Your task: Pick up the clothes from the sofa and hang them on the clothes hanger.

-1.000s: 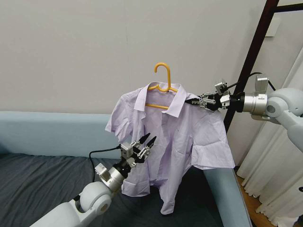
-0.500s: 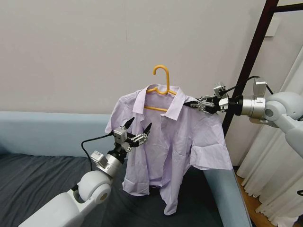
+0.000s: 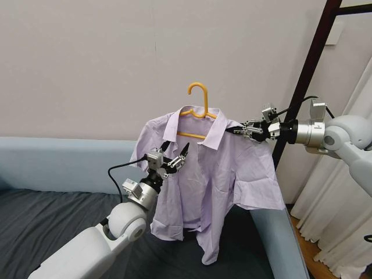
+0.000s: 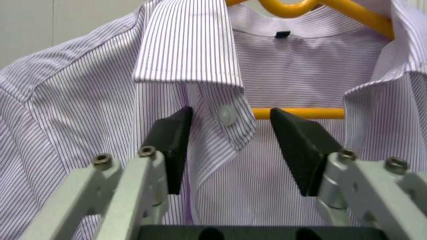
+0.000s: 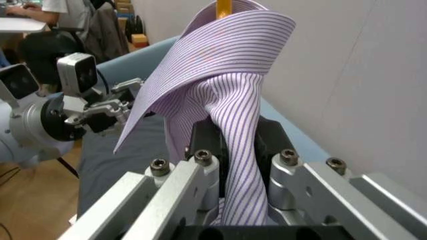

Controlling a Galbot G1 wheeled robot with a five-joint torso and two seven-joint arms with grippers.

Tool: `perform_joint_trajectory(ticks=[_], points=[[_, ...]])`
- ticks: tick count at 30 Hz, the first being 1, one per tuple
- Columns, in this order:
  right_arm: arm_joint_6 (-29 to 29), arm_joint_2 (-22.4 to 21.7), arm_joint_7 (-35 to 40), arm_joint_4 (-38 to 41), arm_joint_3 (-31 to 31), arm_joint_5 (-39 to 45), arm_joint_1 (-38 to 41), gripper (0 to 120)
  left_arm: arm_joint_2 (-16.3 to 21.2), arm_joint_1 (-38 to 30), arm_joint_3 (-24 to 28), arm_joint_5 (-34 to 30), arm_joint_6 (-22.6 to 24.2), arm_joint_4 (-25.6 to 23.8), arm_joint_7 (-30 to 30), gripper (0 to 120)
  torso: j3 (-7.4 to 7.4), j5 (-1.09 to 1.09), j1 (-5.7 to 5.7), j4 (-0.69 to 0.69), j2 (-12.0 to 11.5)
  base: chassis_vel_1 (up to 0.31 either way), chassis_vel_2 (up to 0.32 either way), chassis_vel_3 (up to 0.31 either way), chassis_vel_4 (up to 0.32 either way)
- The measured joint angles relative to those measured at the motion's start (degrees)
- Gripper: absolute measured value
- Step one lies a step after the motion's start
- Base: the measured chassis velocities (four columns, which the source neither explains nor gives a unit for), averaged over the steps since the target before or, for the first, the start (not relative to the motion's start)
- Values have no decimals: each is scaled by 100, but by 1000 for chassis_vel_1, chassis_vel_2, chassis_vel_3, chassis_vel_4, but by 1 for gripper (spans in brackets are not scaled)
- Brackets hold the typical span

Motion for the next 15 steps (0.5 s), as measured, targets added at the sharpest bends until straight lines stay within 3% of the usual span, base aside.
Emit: perform_joint_trajectory(ticks=[7, 11, 15], points=[[2, 6, 0, -3, 0, -17, -11, 8, 15, -2, 4, -21, -6, -95, 1, 26, 0, 0, 0, 0, 0, 0, 0, 0, 0], [2, 11, 0, 0, 0, -16, -12, 8, 17, -52, 5, -45, -23, -96, 4, 6, 0, 0, 0, 0, 0, 0, 0, 0, 0], [2, 10, 1, 8, 0, -17, -26, 8, -6, -115, 45, -90, -49, -110, 18, 0, 0, -1, 0, 1, 0, 0, 0, 0, 0]])
